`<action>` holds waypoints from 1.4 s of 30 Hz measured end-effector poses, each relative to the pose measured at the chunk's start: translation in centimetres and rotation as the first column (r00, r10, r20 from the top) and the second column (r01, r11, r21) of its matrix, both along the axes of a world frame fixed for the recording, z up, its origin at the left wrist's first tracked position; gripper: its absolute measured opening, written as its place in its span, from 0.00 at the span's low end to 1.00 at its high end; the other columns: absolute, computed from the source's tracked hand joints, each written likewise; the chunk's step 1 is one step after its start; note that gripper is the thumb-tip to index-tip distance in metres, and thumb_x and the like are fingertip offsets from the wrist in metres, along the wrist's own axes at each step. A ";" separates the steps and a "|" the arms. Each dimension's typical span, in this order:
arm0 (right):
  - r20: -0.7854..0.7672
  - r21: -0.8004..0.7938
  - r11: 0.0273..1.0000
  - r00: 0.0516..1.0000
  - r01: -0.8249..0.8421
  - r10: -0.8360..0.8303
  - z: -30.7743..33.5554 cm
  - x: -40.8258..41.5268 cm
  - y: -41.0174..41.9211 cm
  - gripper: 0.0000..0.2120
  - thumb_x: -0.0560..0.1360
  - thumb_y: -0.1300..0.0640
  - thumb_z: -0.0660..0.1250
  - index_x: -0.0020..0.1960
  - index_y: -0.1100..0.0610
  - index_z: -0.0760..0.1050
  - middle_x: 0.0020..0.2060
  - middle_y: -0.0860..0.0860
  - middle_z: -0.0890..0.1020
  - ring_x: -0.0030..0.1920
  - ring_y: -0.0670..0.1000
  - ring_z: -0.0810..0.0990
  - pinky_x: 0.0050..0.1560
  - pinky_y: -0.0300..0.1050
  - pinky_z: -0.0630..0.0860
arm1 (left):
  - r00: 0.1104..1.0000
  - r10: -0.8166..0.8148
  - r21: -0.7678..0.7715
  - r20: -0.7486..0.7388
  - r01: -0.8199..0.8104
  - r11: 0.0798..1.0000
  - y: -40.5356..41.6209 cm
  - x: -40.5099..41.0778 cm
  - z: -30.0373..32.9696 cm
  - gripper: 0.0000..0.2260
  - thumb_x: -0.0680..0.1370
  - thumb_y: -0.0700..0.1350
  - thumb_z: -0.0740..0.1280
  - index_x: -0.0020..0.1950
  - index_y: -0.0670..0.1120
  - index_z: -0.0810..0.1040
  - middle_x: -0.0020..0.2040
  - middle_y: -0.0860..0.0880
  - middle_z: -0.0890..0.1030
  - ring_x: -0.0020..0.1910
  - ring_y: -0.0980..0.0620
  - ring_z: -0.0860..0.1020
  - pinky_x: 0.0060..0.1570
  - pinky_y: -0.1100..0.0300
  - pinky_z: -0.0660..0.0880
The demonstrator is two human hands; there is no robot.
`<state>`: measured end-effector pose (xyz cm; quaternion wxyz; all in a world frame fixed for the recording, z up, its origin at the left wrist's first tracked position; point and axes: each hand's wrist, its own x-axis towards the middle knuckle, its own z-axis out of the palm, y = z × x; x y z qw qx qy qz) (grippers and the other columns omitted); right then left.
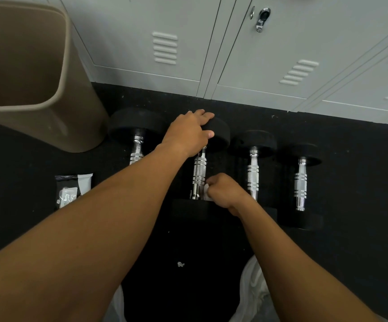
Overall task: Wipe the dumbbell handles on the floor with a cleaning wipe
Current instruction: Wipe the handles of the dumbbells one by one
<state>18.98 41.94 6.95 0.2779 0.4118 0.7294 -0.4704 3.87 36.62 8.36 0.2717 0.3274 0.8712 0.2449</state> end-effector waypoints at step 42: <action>-0.309 0.403 0.878 0.865 -0.257 0.395 -0.5 -9.7 6.8 0.22 0.83 0.44 0.54 0.74 0.50 0.64 0.74 0.50 0.64 0.73 0.58 0.60 0.71 0.61 0.61 | 0.226 0.469 -0.138 0.854 -0.770 0.623 -2.6 3.2 -4.5 0.09 0.80 0.36 0.61 0.47 0.44 0.80 0.52 0.42 0.83 0.53 0.45 0.82 0.57 0.50 0.78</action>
